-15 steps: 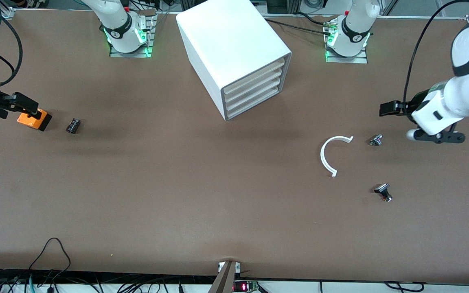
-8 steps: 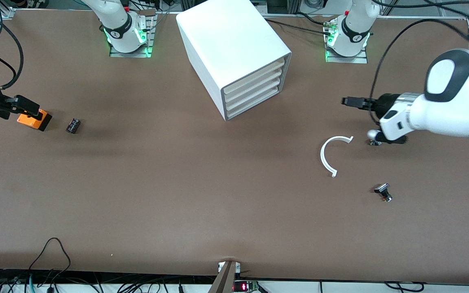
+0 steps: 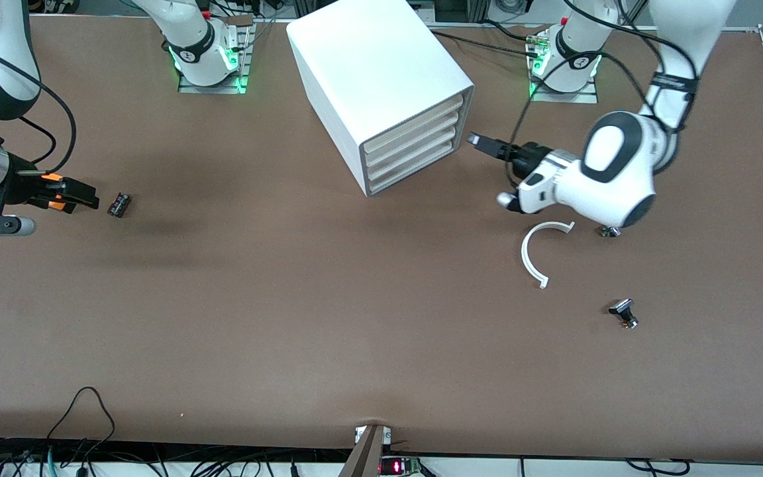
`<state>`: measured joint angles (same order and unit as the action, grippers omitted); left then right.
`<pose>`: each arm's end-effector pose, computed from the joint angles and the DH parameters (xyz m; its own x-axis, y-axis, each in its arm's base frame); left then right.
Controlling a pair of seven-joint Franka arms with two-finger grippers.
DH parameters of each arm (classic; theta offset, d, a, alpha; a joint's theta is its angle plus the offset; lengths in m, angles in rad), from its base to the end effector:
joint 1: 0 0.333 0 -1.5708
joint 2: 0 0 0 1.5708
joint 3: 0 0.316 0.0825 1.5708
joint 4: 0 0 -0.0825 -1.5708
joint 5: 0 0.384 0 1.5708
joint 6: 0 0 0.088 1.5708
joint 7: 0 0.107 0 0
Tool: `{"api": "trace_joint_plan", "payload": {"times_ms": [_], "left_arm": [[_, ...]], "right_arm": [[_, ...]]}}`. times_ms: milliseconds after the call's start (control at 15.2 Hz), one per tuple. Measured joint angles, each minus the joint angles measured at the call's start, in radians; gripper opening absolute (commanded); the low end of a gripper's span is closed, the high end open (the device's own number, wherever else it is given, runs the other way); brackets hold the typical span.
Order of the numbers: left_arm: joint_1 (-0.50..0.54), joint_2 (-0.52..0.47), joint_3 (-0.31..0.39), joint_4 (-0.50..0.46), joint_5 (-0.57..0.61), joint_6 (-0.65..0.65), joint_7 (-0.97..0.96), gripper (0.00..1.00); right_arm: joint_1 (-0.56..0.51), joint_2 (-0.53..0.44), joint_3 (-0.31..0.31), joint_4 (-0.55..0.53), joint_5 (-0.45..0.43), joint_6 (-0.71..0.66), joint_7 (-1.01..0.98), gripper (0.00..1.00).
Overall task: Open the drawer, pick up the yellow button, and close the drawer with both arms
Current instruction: 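Reach the left gripper to the white cabinet's drawer handle, then grip the drawer handle with the left gripper and pull the drawer open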
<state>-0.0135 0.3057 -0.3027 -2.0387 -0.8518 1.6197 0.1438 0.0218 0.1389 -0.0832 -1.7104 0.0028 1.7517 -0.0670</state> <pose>0.4782 -0.2337 0.3008 0.7427 -0.3472 -0.5726 0.2097 -0.6915 0.6912 0.5935 -0.0339 0.4935 0.9952 0.0051 -0.0973 0.0053 -1.0000 0.0023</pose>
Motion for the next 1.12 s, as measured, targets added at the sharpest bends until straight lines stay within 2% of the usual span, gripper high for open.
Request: {"api": "trace_joint_plan", "payload": {"times_ms": [263,459,525,591,656,722,788,1116], "left_arm": [[-0.003,0.01,-0.074,-0.104,-0.124,0.12,0.115,0.93],[-0.004,0.01,-0.117,-0.125,-0.161,0.14,0.123,0.89],[-0.005,0.01,-0.125,-0.128,-0.166,0.141,0.123,0.84],[-0.005,0.01,-0.132,-0.132,-0.167,0.141,0.123,0.75],[-0.006,0.01,-0.139,-0.135,-0.167,0.141,0.124,0.52],[-0.006,0.01,-0.145,-0.138,-0.167,0.141,0.125,0.21],[-0.006,0.01,-0.15,-0.141,-0.167,0.141,0.13,0.0],[-0.004,0.008,-0.152,-0.14,-0.18,0.135,0.184,0.0]], "right_arm": [[-0.002,-0.002,-0.004,0.0,0.0,-0.001,-0.052,1.0],[-0.002,0.001,-0.005,0.0,0.0,-0.006,-0.123,1.0],[-0.002,0.001,-0.005,0.001,0.0,-0.006,-0.134,1.0],[-0.002,0.001,-0.006,0.002,0.0,-0.006,-0.142,1.0],[-0.002,0.001,-0.006,0.004,0.0,-0.006,-0.149,1.0],[-0.002,0.001,-0.006,0.009,0.0,-0.009,-0.156,1.0],[-0.002,0.0,-0.006,0.017,0.0,-0.014,-0.176,1.0],[-0.002,0.0,-0.005,0.043,0.029,-0.072,-0.263,1.0]]}}
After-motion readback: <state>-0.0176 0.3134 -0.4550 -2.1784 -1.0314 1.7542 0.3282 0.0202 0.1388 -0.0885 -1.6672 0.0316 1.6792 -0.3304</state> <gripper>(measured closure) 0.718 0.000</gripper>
